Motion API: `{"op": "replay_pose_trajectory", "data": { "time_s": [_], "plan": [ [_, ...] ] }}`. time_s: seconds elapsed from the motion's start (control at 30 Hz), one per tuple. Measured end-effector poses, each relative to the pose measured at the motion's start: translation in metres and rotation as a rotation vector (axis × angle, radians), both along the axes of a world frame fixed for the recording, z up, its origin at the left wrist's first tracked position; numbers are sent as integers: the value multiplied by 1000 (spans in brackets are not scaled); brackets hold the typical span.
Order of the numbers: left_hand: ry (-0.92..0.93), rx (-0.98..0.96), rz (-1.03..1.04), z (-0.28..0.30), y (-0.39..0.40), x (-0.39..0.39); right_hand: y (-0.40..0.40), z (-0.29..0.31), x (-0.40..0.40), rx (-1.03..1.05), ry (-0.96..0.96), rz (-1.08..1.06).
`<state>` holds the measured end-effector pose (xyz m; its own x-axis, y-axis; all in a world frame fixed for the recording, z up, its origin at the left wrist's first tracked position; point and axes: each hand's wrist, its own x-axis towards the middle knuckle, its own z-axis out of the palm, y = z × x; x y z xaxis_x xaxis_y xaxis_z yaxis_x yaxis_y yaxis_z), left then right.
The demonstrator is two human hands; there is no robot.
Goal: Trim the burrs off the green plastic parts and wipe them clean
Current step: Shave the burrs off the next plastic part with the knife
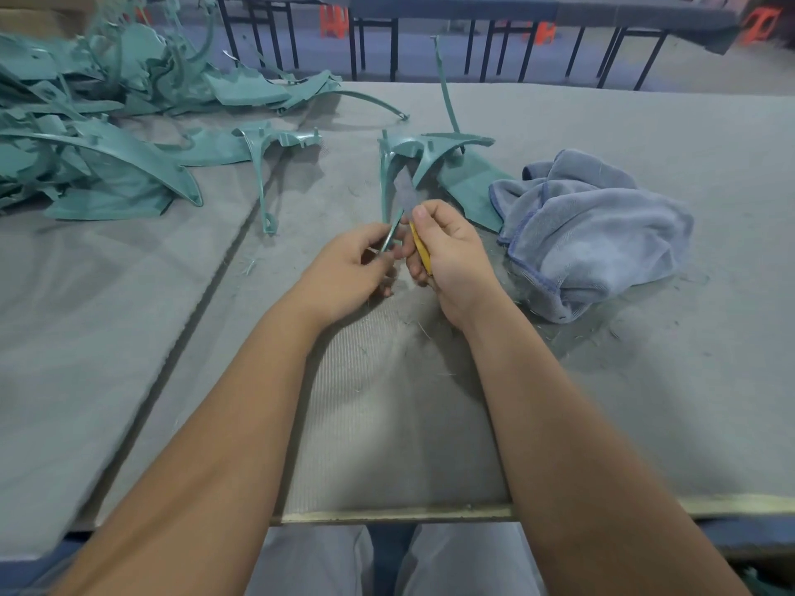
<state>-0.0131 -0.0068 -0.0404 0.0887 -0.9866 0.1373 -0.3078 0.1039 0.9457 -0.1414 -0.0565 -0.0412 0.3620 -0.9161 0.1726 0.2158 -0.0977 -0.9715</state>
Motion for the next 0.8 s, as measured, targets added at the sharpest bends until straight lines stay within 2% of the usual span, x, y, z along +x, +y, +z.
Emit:
{"op": "replay_pose_trajectory", "data": {
  "time_s": [0.17, 0.23, 0.3, 0.37, 0.57, 0.8],
  "plan": [
    [-117, -126, 229, -4, -5, 4, 2, 4, -1, 11, 51, 56],
    [71, -74, 235, -2, -7, 5, 4, 6, 0, 41, 80, 100],
    [314, -10, 138, 6, -6, 5, 6, 8, 1, 52, 99, 121],
    [386, 33, 54, 11, -5, 6, 7, 9, 1, 45, 100, 143],
    [194, -70, -40, 10, 5, 0, 13, 14, 3, 78, 136, 235],
    [215, -44, -26, 12, 7, -2, 13, 13, 1, 98, 116, 240]
  ]
}}
